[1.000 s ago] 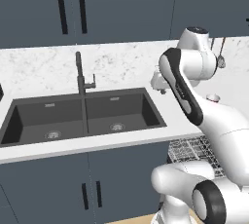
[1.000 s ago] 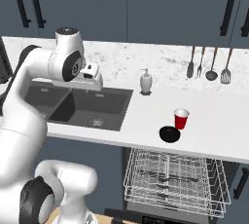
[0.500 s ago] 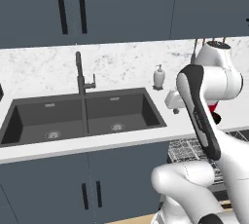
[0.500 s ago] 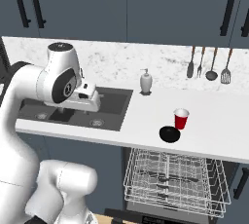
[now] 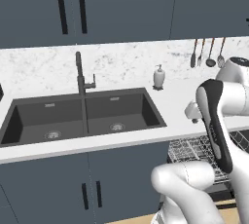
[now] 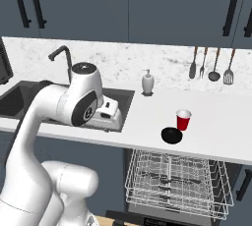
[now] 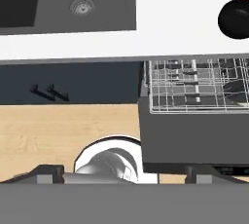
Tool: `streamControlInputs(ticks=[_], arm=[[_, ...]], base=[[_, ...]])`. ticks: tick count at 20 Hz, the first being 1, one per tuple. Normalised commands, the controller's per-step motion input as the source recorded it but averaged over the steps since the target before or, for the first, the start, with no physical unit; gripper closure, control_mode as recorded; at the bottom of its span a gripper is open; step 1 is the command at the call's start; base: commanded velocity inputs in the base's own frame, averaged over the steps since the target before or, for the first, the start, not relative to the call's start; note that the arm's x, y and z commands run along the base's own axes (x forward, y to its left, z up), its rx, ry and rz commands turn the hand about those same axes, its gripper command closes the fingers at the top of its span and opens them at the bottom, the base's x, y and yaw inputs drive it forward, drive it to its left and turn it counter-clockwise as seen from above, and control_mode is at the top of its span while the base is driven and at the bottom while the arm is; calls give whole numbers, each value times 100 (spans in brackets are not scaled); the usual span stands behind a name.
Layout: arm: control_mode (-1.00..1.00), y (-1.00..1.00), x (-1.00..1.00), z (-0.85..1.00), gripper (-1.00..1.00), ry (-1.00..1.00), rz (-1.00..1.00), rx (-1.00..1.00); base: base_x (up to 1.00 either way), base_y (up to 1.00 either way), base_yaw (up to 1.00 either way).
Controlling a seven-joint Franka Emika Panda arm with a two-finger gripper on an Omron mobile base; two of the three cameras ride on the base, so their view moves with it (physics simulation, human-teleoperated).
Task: Pick up the cup and bowl from the counter, place them in the dishwasher, and close the dishwasher door.
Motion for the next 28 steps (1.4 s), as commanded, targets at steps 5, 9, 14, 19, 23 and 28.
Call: streamControlInputs(ticks=[5, 9, 14, 19, 23, 28], arm=[[-100, -55, 9, -20, -100, 5, -12, 0], [-100, -58, 23, -27, -100, 10, -12, 0], [-100, -57, 27, -27, -100, 12, -5, 0], [-100, -67, 20, -34, -100, 12, 0, 0], [-100, -66, 23, -40, -100, 9, 0, 0], [-100, -37, 44, -28, -100, 2, -1, 0]], base=[[0, 0, 0], [0, 0, 0], [0, 0, 0], [0, 0, 0], [0, 0, 0], [0, 0, 0]])
